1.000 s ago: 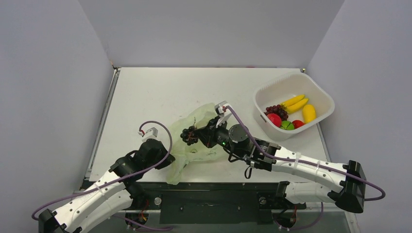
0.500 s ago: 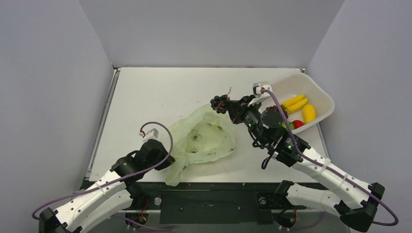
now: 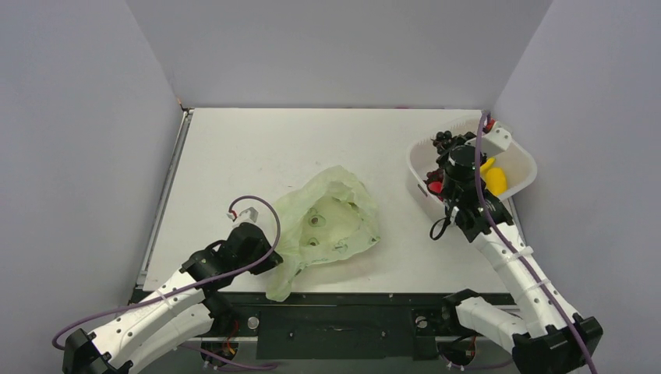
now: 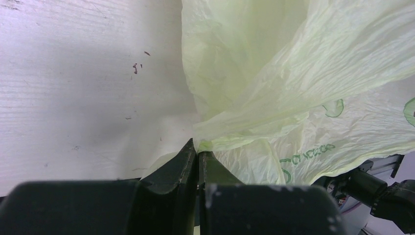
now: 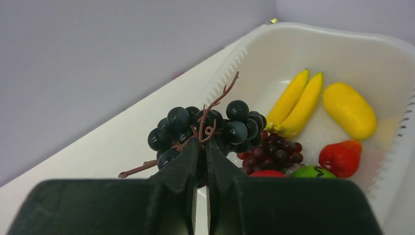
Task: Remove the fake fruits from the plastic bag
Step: Place the fake fruit in the bin.
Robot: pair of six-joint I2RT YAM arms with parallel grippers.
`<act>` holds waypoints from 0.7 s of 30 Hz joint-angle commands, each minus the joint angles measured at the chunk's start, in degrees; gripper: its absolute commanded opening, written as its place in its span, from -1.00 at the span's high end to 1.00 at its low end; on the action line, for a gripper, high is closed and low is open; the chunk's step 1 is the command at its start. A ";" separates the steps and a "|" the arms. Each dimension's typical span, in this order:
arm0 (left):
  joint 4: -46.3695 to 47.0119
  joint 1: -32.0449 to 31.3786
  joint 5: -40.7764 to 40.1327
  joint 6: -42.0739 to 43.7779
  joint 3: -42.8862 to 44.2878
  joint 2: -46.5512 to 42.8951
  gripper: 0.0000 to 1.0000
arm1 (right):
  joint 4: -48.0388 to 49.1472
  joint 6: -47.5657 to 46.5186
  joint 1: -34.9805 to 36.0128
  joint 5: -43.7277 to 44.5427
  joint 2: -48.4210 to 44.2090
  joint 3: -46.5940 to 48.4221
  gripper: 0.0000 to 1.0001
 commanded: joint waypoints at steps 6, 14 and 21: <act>1.24 0.03 0.85 0.62 0.40 -0.80 1.00 | -2.67 9.01 -15.65 -13.37 15.39 -0.54 1.00; 1.63 0.10 1.33 0.36 -0.24 -1.01 1.00 | -5.37 8.24 -19.15 -23.24 27.33 -1.01 1.00; 1.41 0.03 1.92 0.25 0.44 -0.77 1.00 | -5.20 6.43 -19.68 -23.37 27.03 -0.86 0.63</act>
